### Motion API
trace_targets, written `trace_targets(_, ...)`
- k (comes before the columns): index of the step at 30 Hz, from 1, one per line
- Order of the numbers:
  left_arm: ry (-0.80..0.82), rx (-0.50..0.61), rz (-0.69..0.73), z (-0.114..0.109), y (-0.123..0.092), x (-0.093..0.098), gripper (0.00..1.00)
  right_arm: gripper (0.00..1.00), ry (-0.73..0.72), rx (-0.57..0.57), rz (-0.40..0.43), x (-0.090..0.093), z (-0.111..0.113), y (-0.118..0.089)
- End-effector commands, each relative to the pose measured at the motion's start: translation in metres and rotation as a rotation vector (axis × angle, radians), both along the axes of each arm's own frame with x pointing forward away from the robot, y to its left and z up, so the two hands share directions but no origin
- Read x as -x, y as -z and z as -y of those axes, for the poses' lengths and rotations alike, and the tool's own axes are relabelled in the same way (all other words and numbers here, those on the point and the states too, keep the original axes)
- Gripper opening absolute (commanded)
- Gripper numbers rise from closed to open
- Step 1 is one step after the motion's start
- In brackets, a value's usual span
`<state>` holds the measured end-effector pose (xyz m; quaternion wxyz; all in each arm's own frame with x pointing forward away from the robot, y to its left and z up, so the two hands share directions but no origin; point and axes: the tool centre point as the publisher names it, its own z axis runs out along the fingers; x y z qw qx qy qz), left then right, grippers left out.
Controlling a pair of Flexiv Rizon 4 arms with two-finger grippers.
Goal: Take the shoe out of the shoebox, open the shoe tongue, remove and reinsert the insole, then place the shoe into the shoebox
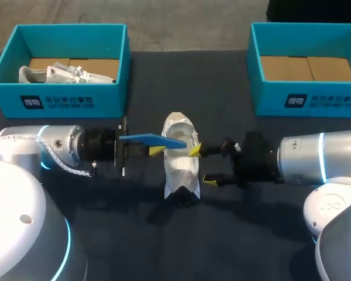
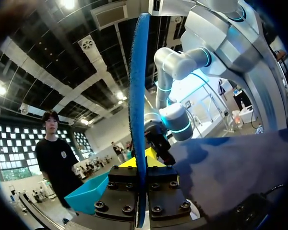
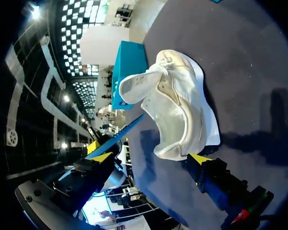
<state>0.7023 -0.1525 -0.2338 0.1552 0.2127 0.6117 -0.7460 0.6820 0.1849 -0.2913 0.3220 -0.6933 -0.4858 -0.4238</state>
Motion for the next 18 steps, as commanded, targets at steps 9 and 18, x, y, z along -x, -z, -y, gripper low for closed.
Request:
trace_targets(9,-0.009,0.001,-0.012,0.001,0.005,0.002,0.00,1.00,0.004,0.009,-0.002,0.000,-0.003,-0.001)
trace_targets(18,-0.012,-0.006,-0.031,0.003,0.014,0.000,0.00,1.00,0.004,0.009,-0.002,0.000,-0.003,-0.001)
